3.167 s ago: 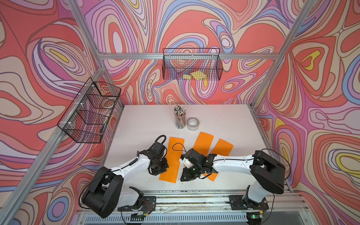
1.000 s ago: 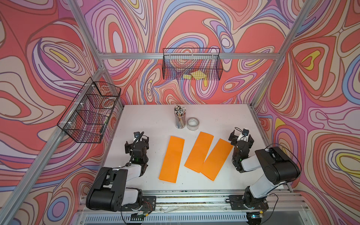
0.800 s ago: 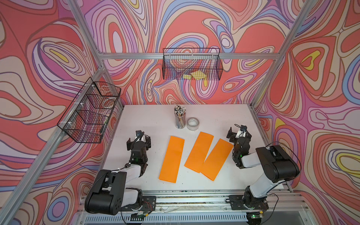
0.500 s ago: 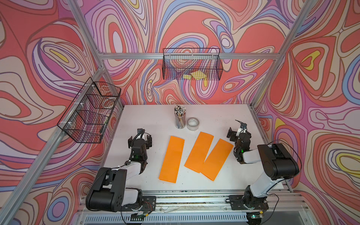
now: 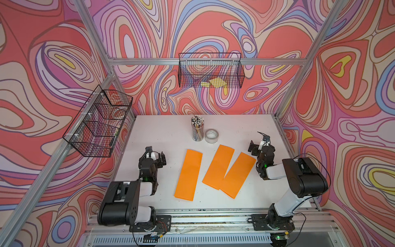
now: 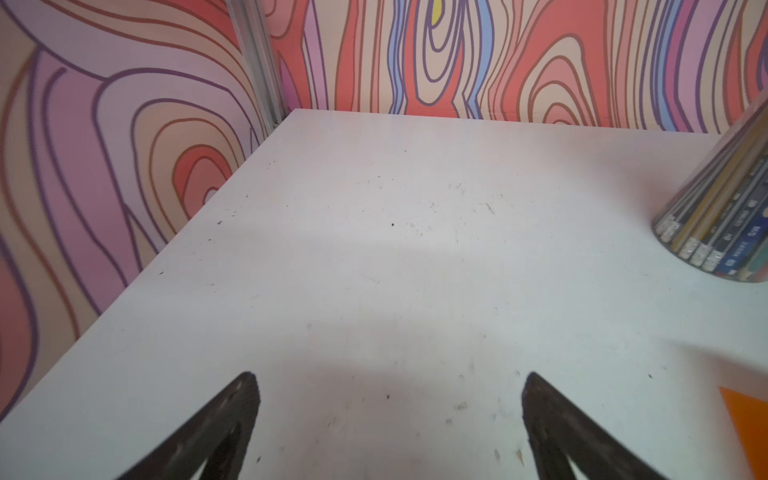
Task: Fold the rectangular paper in half along the long edge
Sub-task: Reset both arms
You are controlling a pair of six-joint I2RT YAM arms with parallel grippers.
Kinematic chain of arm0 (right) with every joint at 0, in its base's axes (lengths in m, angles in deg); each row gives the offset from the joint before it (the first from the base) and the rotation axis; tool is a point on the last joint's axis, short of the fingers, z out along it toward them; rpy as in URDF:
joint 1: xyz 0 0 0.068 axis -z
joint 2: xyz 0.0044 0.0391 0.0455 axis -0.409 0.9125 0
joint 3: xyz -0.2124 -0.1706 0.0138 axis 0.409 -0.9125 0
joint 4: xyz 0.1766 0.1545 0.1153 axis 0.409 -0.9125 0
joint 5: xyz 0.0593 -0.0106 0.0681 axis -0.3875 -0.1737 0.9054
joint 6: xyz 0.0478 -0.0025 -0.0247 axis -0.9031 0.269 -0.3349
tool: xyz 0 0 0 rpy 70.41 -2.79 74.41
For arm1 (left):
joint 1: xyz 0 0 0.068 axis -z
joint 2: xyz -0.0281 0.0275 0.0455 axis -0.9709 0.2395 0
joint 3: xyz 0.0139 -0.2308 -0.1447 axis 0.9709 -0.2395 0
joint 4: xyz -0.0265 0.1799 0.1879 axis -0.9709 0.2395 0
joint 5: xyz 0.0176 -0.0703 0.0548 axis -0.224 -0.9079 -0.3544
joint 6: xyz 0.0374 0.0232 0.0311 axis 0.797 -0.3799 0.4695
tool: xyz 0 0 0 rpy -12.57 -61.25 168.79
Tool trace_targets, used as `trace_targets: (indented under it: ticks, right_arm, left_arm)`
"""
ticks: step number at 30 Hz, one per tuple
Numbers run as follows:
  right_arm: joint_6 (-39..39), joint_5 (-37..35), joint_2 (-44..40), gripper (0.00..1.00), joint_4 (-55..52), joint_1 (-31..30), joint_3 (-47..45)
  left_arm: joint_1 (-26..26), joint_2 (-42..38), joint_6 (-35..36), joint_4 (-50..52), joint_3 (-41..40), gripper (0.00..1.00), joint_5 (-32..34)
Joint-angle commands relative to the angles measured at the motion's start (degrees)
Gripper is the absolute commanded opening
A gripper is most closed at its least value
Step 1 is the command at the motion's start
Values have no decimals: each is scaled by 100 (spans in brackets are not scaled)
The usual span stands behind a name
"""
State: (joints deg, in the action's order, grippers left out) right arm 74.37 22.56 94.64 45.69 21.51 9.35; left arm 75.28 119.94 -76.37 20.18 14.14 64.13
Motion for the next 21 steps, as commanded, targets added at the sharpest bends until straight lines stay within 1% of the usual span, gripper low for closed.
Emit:
trace_targets:
  ticks: [1, 2, 3, 4, 5, 6, 7, 8, 9, 10, 11, 12, 13, 21]
  right_arm:
    - [-39, 16, 14, 98, -37, 22, 15]
    - [-36, 0, 11, 98, -15, 22, 6]
    - [-36, 8, 2, 98, -24, 23, 6]
    - [-36, 8, 2, 98, -20, 17, 3]
    - [-45, 13, 3, 98, -23, 14, 6]
    - [-33, 15, 4, 98, -23, 27, 7]
    - [-39, 8, 2, 98, -21, 24, 6]
    - [-36, 8, 2, 98, -29, 25, 6]
    - [-33, 4, 2, 98, -24, 22, 5]
    - [-40, 14, 4, 98, -17, 19, 6]
    - [-39, 16, 2, 98, -19, 24, 5]
    - [-36, 16, 2, 98, -22, 15, 7]
    - [-38, 17, 2, 98, -23, 22, 8]
    - [-36, 16, 2, 98, -23, 16, 7]
  left_arm:
    - [-37, 99, 86, 471, 553, 99, -453]
    - [-30, 314, 176, 145, 562, 99, -576]
    - [-30, -5, 154, 1112, 755, 99, -650]
    - [-28, 115, 163, 791, 729, 99, -627]
    - [-28, 269, 202, 215, 563, 99, -675]
    - [-28, 55, 87, 738, 626, 99, -485]
    - [-28, 16, 23, 833, 663, 99, -339]
    - [-20, 180, 90, 280, 534, 99, -383]
    - [-19, 141, 119, 299, 483, 99, -506]
    - [-24, 15, 144, 593, 542, 99, -583]
    - [-21, 58, 157, 690, 615, 99, -620]
    - [-24, 179, 199, 580, 677, 99, -666]
    - [-19, 114, 198, 618, 633, 99, -745]
    - [-19, 133, 199, 641, 660, 99, -739]
